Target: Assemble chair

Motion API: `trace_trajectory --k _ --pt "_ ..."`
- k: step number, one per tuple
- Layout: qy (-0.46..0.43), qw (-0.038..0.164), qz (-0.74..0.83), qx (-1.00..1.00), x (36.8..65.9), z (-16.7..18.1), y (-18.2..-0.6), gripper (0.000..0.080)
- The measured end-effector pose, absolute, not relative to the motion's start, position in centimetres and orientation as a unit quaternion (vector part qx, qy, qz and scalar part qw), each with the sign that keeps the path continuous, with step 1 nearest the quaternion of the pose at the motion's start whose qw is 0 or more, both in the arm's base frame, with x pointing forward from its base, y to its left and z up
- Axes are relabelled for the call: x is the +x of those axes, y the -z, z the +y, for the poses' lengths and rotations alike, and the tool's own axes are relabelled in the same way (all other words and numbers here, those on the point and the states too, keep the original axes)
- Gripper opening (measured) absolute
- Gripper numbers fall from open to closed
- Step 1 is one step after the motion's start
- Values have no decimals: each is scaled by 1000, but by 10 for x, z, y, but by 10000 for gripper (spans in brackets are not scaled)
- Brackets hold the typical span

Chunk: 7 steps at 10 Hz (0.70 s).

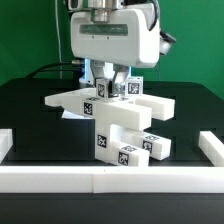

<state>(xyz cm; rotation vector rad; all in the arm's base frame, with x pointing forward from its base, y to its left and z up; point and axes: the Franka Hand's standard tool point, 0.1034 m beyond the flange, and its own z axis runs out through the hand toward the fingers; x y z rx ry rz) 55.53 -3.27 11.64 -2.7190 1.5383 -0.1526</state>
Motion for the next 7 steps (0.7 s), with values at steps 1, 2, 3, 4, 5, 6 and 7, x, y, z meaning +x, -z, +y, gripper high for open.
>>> trace_trajectory --k 1,2,3,4,5,6,7 --pt "47 5 473 -880 555 -32 -116 465" --pt "45 5 471 -881 555 -30 -116 615" --pt "45 4 465 -884 555 -28 -117 639" --pt "46 1 418 -907 556 -26 -117 647" --pt "46 -1 375 -926 556 -26 -117 647" --pt "47 -3 339 -940 556 -25 -117 648" --pt "47 -5 289 -956 557 -26 -118 648"
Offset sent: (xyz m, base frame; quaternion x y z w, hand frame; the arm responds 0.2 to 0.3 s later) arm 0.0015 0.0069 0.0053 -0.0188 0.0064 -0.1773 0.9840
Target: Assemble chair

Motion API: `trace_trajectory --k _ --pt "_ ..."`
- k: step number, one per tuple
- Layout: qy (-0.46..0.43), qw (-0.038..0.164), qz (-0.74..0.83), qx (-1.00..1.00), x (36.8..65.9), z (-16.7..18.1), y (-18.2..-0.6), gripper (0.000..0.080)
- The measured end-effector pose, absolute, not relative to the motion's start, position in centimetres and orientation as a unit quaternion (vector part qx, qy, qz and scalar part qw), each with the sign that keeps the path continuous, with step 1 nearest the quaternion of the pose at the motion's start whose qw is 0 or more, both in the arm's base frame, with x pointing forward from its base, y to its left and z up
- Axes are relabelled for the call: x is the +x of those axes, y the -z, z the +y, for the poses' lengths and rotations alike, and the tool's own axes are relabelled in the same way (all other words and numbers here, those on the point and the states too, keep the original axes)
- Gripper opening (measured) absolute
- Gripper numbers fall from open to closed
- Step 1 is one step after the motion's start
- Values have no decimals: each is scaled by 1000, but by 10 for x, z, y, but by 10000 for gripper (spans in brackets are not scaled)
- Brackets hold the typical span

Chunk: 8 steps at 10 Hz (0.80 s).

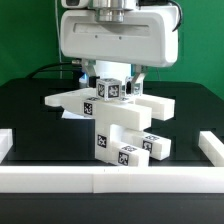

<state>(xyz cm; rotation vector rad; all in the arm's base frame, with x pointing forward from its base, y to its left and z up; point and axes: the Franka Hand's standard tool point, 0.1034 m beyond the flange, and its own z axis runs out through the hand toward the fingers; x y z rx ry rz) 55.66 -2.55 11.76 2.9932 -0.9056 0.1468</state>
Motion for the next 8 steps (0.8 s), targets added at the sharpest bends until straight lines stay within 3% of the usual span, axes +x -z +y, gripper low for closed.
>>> trace_trajectory --k 8 --pt "-43 21 -31 998 556 -31 -118 648"
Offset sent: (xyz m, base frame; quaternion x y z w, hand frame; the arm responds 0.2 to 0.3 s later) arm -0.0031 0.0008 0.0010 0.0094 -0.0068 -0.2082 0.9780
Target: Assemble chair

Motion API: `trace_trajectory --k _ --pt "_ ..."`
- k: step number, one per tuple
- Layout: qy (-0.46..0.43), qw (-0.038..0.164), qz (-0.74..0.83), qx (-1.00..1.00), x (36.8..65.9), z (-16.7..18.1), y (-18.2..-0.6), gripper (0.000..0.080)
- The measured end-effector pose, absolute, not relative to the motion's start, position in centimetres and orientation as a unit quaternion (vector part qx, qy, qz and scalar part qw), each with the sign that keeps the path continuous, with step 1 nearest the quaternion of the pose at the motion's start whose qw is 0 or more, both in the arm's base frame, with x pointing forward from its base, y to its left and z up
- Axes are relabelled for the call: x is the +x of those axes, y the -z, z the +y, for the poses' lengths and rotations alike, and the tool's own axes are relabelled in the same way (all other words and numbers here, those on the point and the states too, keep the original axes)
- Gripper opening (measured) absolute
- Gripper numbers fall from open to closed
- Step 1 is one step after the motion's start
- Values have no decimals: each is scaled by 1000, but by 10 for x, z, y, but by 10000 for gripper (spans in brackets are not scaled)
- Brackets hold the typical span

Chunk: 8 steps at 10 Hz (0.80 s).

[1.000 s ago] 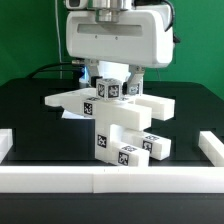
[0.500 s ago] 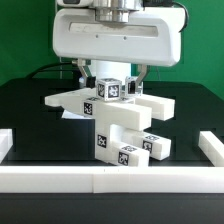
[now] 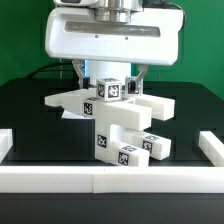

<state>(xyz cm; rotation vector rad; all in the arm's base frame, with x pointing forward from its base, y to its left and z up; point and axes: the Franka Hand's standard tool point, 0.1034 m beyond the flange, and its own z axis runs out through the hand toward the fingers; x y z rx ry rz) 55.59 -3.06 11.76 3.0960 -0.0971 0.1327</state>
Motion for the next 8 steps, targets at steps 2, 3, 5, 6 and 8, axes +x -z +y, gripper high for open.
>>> trace_trajectory --k 2,3,5,6,8 --pt "-40 27 39 998 556 -33 -118 648" --pt "-40 28 49 998 556 -33 -118 648" --pt "-39 29 57 997 556 -33 -118 648" --pt "-39 29 57 997 556 -33 -118 648" --pt "-39 28 54 997 556 -33 -117 527"
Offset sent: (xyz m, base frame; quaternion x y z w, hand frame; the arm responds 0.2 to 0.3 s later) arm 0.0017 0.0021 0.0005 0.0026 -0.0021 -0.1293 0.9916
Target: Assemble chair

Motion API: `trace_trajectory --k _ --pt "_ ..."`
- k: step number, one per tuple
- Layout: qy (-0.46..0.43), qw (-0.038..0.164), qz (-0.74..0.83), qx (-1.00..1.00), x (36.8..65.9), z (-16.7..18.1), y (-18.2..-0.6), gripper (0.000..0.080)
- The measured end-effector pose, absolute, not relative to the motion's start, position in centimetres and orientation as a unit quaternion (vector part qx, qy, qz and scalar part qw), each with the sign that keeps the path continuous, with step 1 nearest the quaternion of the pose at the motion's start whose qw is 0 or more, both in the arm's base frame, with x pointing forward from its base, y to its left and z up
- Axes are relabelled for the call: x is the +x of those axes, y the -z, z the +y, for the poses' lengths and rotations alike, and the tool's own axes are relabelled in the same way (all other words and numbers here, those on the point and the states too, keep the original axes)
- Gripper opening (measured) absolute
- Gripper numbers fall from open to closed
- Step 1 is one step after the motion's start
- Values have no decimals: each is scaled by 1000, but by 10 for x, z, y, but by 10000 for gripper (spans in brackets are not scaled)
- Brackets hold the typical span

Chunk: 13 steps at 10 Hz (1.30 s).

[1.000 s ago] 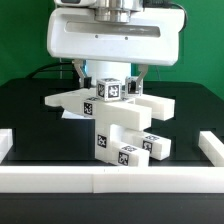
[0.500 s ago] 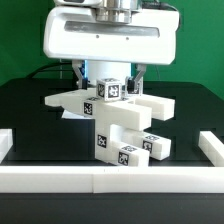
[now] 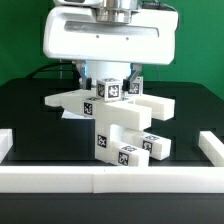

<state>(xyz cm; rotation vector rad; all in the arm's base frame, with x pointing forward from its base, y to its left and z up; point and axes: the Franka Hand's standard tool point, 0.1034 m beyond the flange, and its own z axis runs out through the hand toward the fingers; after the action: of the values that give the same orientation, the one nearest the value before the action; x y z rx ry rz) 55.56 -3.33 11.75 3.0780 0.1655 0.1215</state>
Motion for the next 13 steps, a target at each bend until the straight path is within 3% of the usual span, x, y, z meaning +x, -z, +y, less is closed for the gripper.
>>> trace_trajectory --k 1,3,13 --pt "-40 28 40 998 556 -33 -117 333" --pt "-40 27 14 999 556 -33 -117 285" --pt "-45 2 -356 933 555 -33 -116 287"
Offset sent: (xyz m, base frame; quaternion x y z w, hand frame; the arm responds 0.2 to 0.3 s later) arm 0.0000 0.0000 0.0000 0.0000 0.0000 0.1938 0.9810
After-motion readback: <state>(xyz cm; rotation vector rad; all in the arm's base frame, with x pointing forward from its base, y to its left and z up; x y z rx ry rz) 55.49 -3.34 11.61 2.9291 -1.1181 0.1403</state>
